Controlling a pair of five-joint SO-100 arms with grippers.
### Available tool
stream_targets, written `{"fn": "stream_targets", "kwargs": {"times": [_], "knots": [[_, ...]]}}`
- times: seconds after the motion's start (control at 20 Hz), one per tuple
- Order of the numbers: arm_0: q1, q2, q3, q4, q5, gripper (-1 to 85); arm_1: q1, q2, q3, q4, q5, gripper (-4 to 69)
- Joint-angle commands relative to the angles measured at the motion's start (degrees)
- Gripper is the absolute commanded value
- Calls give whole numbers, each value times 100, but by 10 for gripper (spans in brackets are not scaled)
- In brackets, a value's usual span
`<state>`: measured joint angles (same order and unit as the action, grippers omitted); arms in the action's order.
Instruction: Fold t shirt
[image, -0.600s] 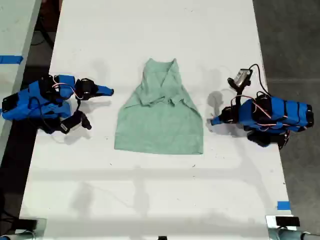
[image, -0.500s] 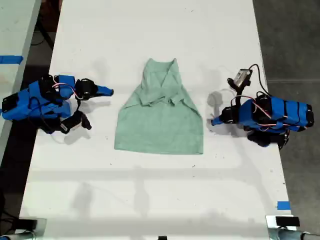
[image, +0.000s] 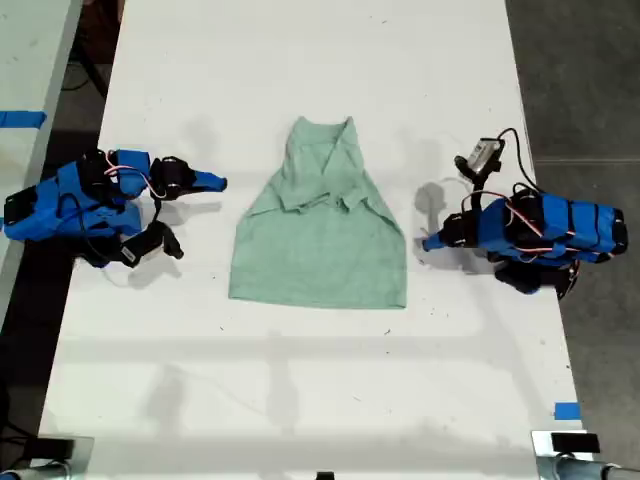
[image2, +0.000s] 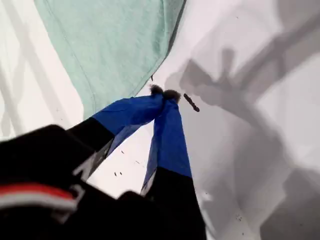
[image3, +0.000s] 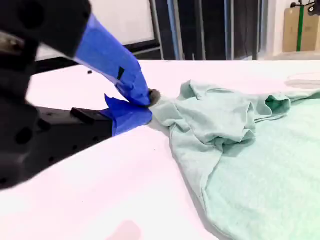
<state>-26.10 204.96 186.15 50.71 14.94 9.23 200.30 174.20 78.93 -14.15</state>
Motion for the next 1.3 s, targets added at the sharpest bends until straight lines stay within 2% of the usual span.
{"fn": "stream_targets", "kwargs": {"times": [0.0, 0.1, 0.2, 0.25, 0.3, 0.45, 0.5, 0.65, 0.7, 0.85, 0.95, 1.05, 1.1, 1.2, 1.25], "knots": [[-62, 53, 220, 9, -44, -2, -79, -62, -571, 35, -185, -9], [-70, 53, 220, 9, -44, -2, -88, -1081, -1292, -211, -229, -8], [-70, 53, 220, 9, -44, -2, -264, -3129, -2127, -809, 18, 0], [-70, 53, 220, 9, -44, -2, -360, -4069, -2496, -1099, 158, 106], [-62, 53, 220, 9, -44, -2, -422, -4825, -2786, -1292, 457, 177], [-44, 53, 220, 9, -44, -2, -650, -6126, -2865, -2259, 896, 207], [-44, 53, 220, 9, -35, -2, -773, -6346, -2733, -2742, 817, 361], [-44, 53, 220, 9, -26, -2, -1134, -6653, -2487, -3647, 967, 350], [-35, 53, 220, 9, -26, -2, -1143, -6680, -2364, -3718, 1169, 307], [-35, 53, 220, 9, -26, -2, -1125, -6688, -2021, -3894, 1433, 247], [-35, 53, 220, 9, -26, -2, -1169, -6820, -2057, -3955, 1406, 258], [-35, 53, 220, 9, -26, -2, -1187, -7172, -2162, -4236, 1345, 326], [-35, 53, 220, 9, -26, -2, -1213, -7436, -2303, -4342, 1327, 333], [-35, 53, 220, 9, -26, -2, -1230, -7998, -2637, -4509, 1257, 331], [-35, 53, 220, 9, -26, -2, -1222, -8218, -2821, -4474, 1239, 284]]}}
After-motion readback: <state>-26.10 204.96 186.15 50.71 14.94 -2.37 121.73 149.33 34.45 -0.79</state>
